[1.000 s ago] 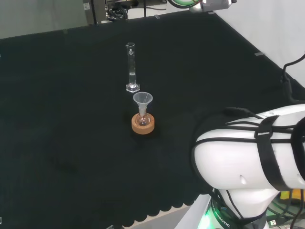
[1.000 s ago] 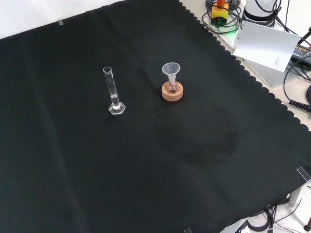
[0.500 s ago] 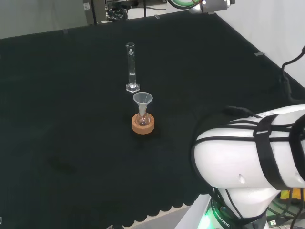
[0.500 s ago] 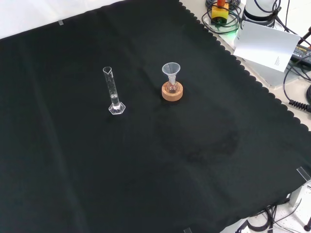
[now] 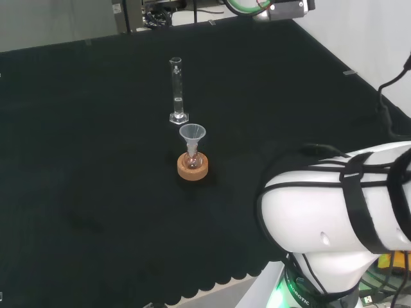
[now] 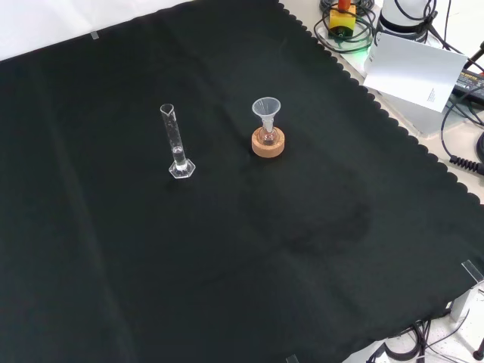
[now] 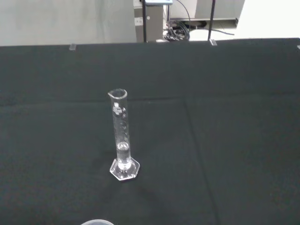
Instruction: Pick up the graduated cylinder.
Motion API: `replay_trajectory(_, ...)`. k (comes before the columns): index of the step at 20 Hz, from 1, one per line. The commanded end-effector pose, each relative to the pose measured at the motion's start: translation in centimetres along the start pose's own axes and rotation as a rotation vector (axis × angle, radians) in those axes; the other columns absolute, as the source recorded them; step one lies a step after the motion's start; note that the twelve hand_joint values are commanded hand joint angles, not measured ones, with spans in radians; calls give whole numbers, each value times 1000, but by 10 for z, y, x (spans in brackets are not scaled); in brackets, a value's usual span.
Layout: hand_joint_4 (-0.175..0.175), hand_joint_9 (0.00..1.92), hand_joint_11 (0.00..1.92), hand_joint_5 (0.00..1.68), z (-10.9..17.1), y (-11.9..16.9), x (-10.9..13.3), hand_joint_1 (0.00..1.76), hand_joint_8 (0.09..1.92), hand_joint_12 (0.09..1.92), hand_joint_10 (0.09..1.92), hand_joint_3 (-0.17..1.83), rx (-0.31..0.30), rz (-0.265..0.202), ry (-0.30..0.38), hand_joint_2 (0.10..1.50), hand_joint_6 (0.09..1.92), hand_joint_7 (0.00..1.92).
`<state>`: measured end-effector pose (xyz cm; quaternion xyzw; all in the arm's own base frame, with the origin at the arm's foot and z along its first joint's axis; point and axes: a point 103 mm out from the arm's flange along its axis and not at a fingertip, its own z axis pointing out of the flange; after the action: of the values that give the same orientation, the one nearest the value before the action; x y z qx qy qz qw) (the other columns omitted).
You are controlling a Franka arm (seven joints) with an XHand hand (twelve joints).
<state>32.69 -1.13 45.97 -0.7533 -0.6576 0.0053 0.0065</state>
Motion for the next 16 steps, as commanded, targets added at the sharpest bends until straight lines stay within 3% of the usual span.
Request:
replay_trajectory(1, -22, 389, 102, 220, 43, 35, -16, 105, 436, 1362, 87, 4, 33, 40, 12, 1369, 87, 0)
replay_trajectory(4, -25, 372, 104, 226, 57, 54, -21, 123, 453, 1362, 126, 0, 17, 33, 13, 1362, 87, 0)
replay_trajectory(9, -34, 215, 126, 247, 86, 88, -33, 202, 531, 1364, 568, -17, 18, 7, 29, 1332, 87, 1)
replay_trajectory(16, -42, 226, 155, 259, 138, 123, -51, 280, 567, 1365, 658, -34, 58, -2, 91, 1302, 87, 38)
